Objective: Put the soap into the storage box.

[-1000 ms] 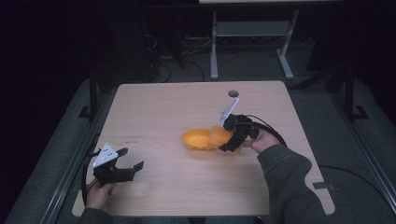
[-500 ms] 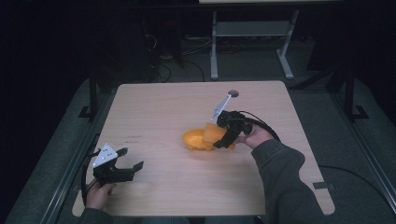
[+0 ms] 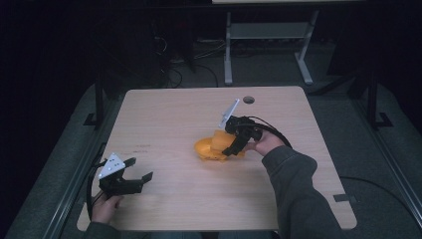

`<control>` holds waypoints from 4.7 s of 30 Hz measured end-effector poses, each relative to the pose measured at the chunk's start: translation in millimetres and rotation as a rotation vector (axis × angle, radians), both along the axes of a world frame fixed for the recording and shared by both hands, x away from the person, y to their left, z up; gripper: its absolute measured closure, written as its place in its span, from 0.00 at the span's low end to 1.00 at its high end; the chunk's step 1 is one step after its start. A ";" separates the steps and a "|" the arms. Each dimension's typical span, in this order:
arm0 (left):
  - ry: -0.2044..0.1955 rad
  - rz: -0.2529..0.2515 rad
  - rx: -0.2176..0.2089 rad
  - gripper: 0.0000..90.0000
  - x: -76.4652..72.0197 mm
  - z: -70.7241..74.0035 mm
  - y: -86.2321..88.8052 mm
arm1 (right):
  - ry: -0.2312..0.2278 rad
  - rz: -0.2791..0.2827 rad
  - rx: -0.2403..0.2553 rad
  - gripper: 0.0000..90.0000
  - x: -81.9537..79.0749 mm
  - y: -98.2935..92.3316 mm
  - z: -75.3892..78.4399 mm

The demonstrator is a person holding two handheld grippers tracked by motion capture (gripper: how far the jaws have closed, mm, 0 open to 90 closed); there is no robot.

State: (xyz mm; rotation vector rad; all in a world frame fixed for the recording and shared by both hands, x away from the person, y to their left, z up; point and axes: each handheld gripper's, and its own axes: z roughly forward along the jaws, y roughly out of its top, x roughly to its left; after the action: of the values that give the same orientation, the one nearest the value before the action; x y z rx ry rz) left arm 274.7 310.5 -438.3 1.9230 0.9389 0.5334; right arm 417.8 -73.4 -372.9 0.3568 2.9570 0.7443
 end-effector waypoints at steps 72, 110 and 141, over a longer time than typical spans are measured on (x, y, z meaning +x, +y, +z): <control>0.004 0.000 -0.001 0.16 -0.1 0.0 0.1 | 0.006 0.046 0.061 0.20 14.4 34.9 -6.4; 0.005 0.000 0.002 0.16 -0.4 -0.1 -0.7 | -0.051 -0.008 0.112 0.21 3.8 5.1 16.4; 0.006 -0.002 0.012 0.16 -0.3 -0.1 -1.6 | -0.051 -0.103 0.125 0.22 -15.2 -40.1 16.1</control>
State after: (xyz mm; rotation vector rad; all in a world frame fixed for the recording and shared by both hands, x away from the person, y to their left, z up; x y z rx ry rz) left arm 274.4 308.9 -438.4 1.9375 0.9390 0.5335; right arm 402.6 -113.5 -356.8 0.4860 2.8271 0.9133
